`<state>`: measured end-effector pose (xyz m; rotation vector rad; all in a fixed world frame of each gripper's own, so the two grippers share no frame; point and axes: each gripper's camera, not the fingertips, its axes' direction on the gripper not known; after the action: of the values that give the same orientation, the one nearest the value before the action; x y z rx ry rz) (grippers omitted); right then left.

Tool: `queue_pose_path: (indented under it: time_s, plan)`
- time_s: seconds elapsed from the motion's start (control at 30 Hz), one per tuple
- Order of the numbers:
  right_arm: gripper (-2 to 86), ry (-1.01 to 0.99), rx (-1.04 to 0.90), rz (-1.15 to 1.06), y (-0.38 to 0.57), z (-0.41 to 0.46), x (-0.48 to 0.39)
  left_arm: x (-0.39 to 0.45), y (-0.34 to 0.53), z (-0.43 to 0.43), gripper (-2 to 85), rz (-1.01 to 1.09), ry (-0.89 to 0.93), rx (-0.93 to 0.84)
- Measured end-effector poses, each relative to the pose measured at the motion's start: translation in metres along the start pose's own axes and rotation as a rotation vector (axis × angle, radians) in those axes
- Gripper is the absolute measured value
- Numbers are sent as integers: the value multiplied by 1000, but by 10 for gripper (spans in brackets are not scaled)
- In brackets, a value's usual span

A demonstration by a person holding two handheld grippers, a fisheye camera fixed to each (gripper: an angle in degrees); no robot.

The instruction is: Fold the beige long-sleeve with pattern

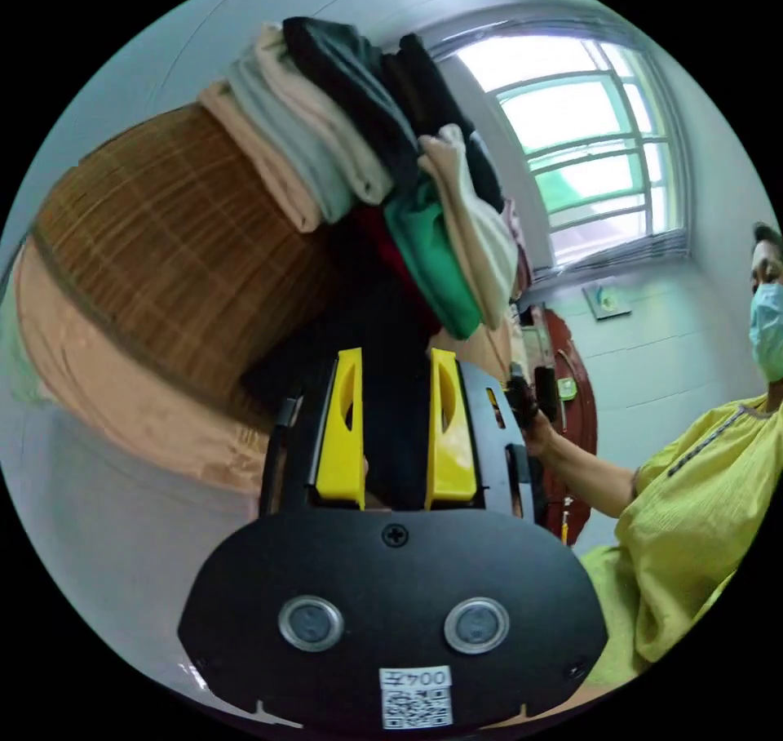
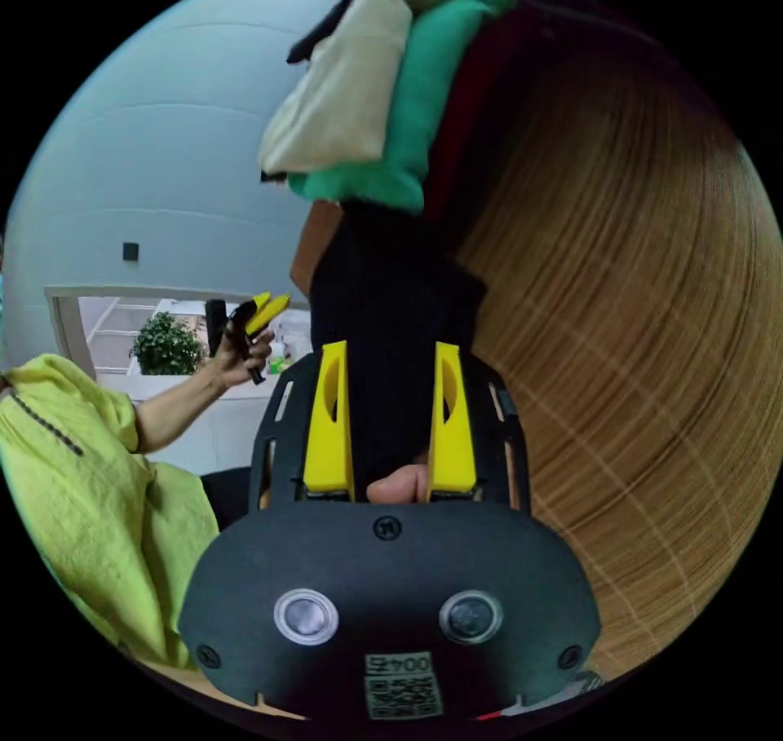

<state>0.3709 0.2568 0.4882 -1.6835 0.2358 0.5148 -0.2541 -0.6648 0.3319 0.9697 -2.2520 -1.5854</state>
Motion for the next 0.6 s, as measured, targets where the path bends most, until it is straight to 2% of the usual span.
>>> queue_pose_path:
  time_s: [0.13,0.2,0.3,0.47,0.53,0.6]
  plan:
    - [150,-29,21,91,31,15,10,11,-5,4,136,96,-179,-11]
    - [151,-22,22,124,33,17,18,13,-34,6,145,192,-260,-29]
    - [151,47,-17,177,32,25,33,6,-69,27,155,317,-315,-185]
    - [128,-25,-31,239,26,47,50,-7,-90,65,149,355,-222,-429]
    - [70,-33,-50,267,18,61,54,-3,-87,71,143,346,-197,-434]
    - [63,17,-94,264,9,64,57,2,-81,67,131,288,-223,-388]
